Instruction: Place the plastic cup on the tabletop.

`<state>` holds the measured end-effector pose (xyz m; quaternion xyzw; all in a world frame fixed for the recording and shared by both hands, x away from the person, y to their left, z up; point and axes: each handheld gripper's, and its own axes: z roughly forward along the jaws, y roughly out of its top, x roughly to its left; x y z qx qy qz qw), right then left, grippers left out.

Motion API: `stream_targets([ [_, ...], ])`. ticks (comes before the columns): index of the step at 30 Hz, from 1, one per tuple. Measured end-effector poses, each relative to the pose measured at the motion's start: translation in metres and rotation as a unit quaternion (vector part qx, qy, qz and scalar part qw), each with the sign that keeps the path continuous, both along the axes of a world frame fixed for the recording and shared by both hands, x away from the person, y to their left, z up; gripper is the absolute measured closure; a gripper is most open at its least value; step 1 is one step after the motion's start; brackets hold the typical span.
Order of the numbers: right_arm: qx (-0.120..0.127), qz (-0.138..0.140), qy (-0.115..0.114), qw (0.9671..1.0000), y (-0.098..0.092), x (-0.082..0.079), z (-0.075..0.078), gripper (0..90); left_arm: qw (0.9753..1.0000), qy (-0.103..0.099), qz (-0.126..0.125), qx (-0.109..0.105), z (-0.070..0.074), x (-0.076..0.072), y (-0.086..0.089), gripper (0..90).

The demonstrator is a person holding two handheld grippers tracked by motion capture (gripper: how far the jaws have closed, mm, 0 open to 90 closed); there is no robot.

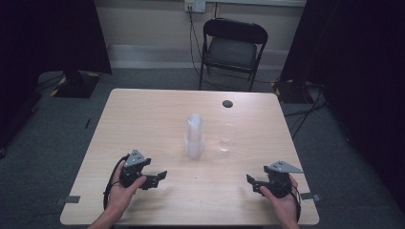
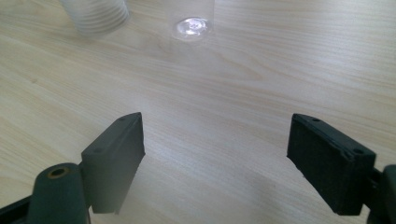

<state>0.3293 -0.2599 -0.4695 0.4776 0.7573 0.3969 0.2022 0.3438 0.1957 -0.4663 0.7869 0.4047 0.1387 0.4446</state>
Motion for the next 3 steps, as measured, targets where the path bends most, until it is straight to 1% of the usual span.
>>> stream_targets([
  [2, -0.003, -0.002, 0.002, 1.0000, 0.0002, 0.0004, -0.0018, 17.8, 1.0000, 0.004, -0.006, 0.002, -0.0008, -0.0002, -0.0018, 16.4],
  [3, -0.005, -0.002, 0.003, 1.0000, 0.0004, 0.0010, -0.0030, 17.8, 1.0000, 0.002, -0.008, 0.005, -0.0010, -0.0002, -0.0026, 16.4],
])
